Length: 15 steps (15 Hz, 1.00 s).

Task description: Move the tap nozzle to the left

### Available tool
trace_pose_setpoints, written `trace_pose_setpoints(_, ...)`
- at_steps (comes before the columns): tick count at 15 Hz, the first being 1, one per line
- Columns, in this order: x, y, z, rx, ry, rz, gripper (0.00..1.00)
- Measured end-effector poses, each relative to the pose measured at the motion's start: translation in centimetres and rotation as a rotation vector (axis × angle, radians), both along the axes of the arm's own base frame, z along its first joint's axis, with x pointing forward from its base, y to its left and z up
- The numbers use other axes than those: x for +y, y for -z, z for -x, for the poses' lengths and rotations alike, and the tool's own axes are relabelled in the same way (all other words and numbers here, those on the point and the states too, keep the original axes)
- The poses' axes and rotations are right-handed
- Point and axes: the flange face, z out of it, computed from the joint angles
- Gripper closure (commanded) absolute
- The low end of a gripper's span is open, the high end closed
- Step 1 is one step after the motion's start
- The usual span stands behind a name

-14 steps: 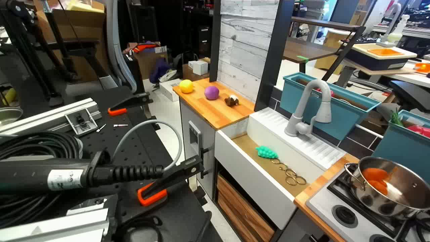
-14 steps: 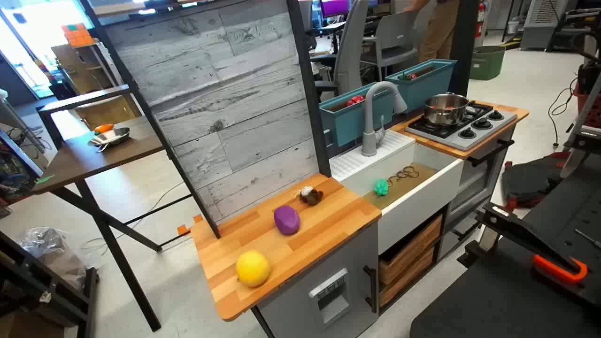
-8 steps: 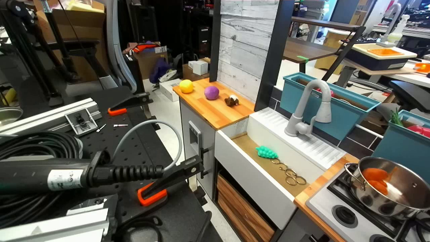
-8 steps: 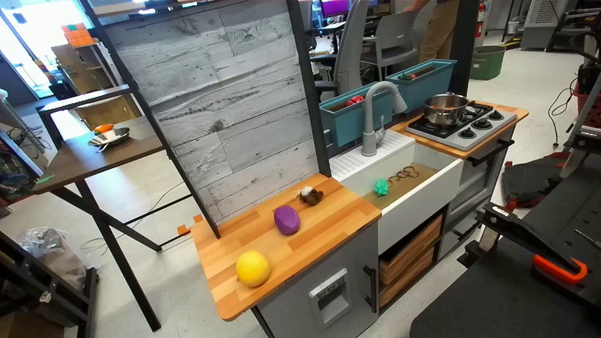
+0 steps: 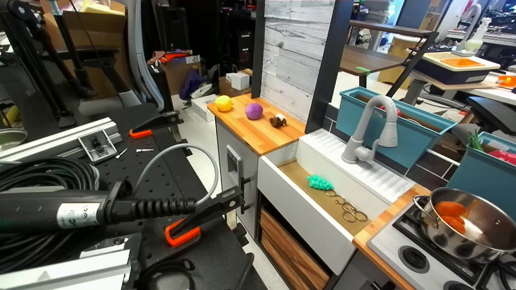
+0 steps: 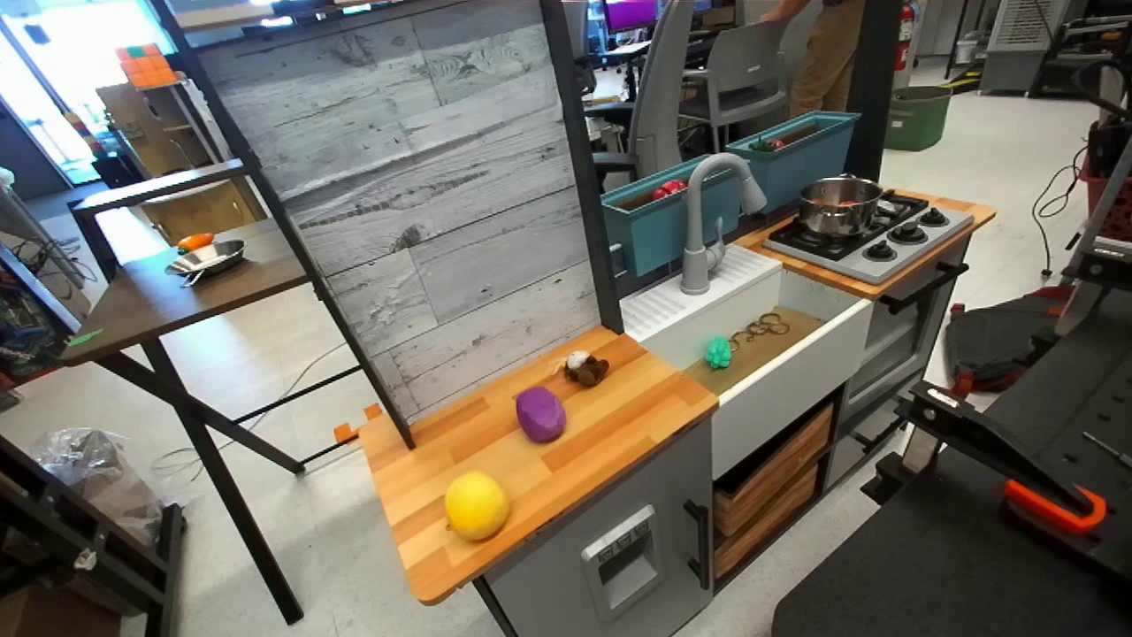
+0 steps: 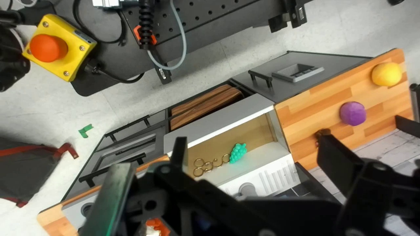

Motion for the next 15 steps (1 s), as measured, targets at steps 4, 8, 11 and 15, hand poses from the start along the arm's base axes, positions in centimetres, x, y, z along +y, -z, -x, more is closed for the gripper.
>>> trace_pose_setpoints(4, 0.5, 8.1, -3.3, -0.002, -0.007, 0.115, 0.0)
trace_pose_setpoints(8, 0.9, 17.2, -6.1, 0.015, -0.09, 0.306, 0.0)
trace_pose_setpoints(11, -0.8, 21.9, -9.1, 0.004, -0.139, 0.433, 0.0)
trace_pose_setpoints(15, -3.6, 26.8, -13.9, -0.095, -0.184, 0.588, 0.0)
